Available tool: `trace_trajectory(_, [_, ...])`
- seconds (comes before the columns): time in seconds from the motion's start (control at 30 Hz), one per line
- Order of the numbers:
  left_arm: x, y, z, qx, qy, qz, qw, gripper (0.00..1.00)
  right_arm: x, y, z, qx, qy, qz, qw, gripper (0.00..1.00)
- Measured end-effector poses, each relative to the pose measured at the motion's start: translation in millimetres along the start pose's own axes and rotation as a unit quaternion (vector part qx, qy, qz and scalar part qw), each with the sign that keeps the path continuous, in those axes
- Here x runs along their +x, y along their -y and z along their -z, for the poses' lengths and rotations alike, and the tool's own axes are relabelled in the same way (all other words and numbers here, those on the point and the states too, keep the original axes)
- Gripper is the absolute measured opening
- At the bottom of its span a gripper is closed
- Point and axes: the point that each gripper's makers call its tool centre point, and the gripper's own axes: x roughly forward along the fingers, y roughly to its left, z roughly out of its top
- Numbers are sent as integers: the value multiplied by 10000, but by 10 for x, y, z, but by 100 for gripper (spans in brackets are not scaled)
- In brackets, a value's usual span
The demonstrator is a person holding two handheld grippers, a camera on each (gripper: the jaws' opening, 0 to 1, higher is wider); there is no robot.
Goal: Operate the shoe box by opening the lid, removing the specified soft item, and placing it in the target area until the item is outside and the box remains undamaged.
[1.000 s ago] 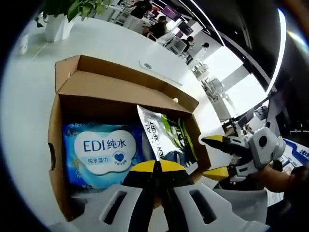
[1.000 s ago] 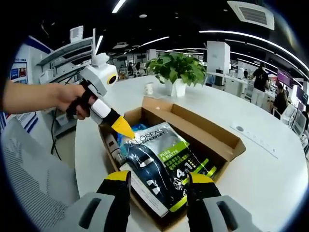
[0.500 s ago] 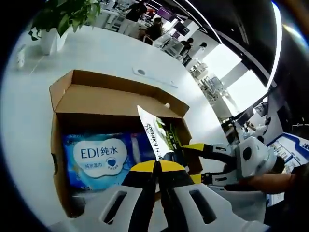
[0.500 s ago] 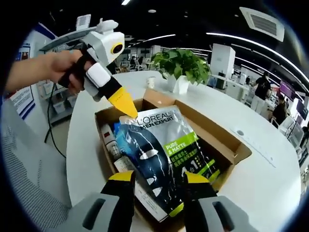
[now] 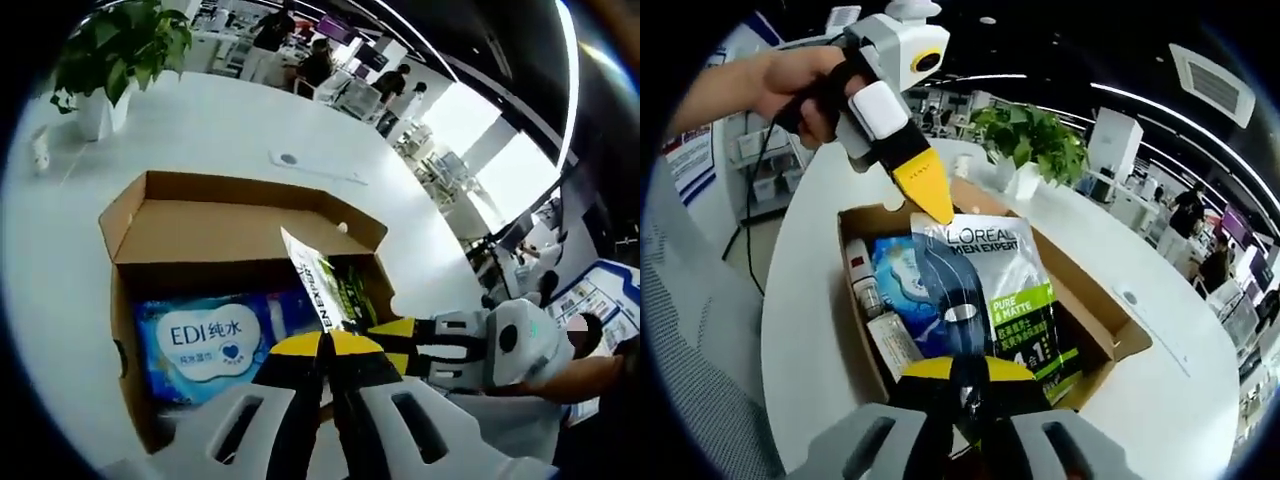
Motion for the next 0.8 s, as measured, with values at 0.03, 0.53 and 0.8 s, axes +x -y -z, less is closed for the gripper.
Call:
trace_trajectory(0.03, [-7, 8, -9, 1, 18, 4, 10000, 0, -6, -3, -12, -36, 2, -6, 10000, 0])
trace_trajectory(0.53, [-259, 89, -218, 145, 347, 14, 9993, 0, -276, 125, -389, -573, 346, 242, 9975, 0])
trace_trajectory(0.8, [-405, 281, -334, 137, 649, 161, 9977, 0, -483, 202, -576, -833, 513, 361, 9945, 0])
